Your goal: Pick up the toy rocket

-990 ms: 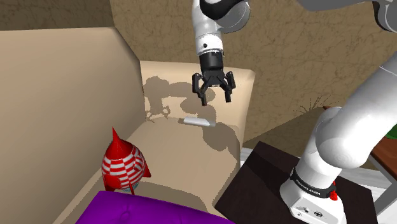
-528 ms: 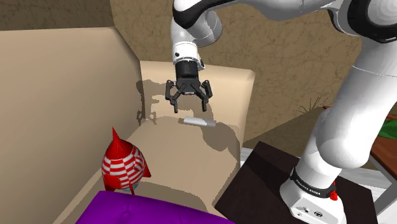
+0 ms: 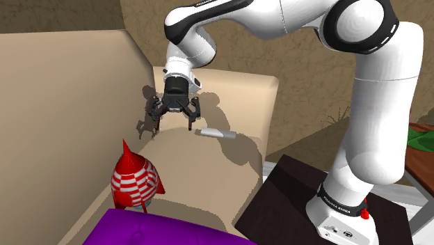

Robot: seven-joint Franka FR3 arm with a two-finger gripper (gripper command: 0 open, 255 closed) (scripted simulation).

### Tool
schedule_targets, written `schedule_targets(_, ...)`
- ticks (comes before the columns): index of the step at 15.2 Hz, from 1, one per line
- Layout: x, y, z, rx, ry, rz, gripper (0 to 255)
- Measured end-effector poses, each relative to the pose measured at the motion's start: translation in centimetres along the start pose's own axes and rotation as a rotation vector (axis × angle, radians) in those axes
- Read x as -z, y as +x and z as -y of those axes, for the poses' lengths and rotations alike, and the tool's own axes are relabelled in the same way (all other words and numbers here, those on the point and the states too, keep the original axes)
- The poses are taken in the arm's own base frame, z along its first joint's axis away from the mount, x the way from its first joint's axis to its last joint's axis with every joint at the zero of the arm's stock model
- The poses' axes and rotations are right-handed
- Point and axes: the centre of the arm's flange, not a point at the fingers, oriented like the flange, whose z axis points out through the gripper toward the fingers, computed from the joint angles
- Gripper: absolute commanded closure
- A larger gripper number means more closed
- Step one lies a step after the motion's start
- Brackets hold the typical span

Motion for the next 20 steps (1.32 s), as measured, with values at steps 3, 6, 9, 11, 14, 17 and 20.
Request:
schedule_targets(3, -0.9, 1.7, 3.3, -0.057, 0.044, 0.081, 0)
schedule_targets(6, -1.7, 3.7, 6.6, -0.114, 0.089, 0.161, 0)
schedule_targets(9, -2.3, 5.5, 9.6, -0.170, 0.134, 0.242, 0)
schedule_targets(11, -2.6, 6.5, 10.6, -0.190, 0.149, 0.271, 0)
schedule_targets(14, -3.5, 7.8, 10.8, -0.196, 0.153, 0.280, 0)
schedule_targets(17, -4.5, 9.2, 10.9, -0.197, 0.154, 0.281, 0)
schedule_targets(20, -4.9, 9.7, 10.8, -0.197, 0.154, 0.281, 255)
